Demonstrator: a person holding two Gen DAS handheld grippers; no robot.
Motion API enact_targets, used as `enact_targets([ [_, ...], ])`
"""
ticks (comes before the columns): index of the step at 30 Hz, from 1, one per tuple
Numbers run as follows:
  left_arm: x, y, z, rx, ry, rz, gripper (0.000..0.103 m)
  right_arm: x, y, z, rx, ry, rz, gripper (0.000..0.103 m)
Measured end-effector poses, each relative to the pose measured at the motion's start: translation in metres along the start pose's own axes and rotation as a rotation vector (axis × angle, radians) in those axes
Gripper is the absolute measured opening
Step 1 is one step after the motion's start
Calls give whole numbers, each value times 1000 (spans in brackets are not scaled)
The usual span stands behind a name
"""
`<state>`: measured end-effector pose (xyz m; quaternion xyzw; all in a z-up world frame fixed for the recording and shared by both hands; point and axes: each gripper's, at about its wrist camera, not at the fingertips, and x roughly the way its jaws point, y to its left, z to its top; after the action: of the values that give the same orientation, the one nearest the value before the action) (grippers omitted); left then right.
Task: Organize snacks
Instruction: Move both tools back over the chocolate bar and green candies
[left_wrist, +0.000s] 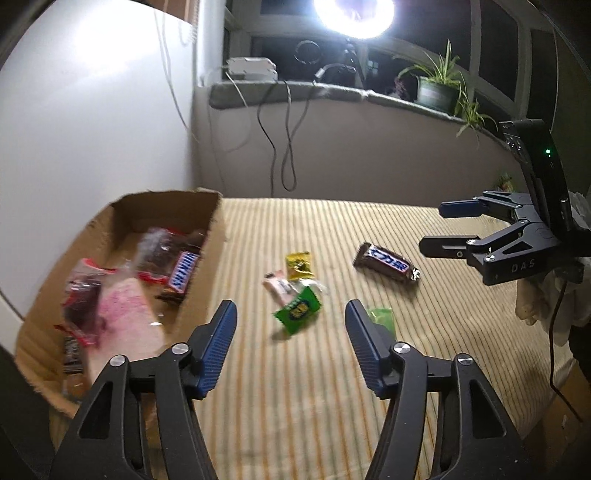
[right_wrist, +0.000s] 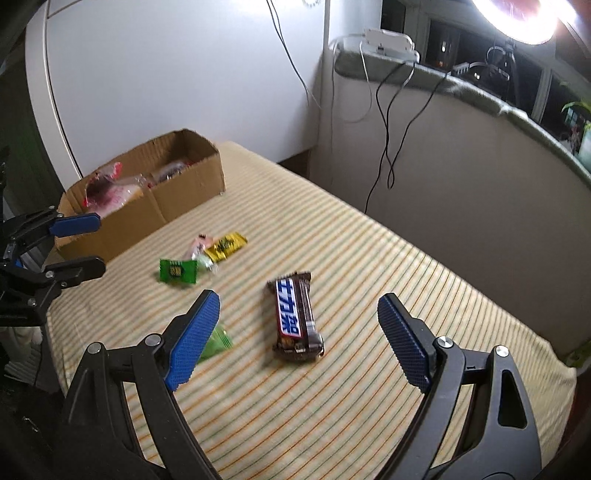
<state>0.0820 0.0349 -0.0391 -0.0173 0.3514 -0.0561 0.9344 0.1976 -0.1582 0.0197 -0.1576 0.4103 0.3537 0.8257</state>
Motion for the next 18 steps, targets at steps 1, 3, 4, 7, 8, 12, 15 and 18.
enact_targets([
  [1, 4, -2, 0, 4, 8, -4, 56, 3, -1, -2, 3, 7, 8, 90],
  [3, 13, -5, 2, 14, 25, -13, 56, 11, -2, -5, 3, 22, 23, 90],
  [4, 16, -6, 2, 17, 30, -14, 56, 15, -2, -6, 1, 29, 30, 90],
  [7, 28, -9, 4, 34, 51, -20, 54, 24, -2, -10, -4, 47, 49, 83],
  [8, 32, -9, 5, 39, 58, -21, 54, 28, -2, -11, -5, 56, 58, 81],
  [12, 49, -8, 7, 41, 88, -23, 50, 38, -2, -14, -11, 72, 68, 81],
  [15, 58, -6, 6, 40, 103, -30, 48, 43, -4, -14, -3, 77, 78, 77],
  [18, 64, -5, 6, 39, 119, -38, 45, 47, -6, -14, 4, 83, 83, 76],
])
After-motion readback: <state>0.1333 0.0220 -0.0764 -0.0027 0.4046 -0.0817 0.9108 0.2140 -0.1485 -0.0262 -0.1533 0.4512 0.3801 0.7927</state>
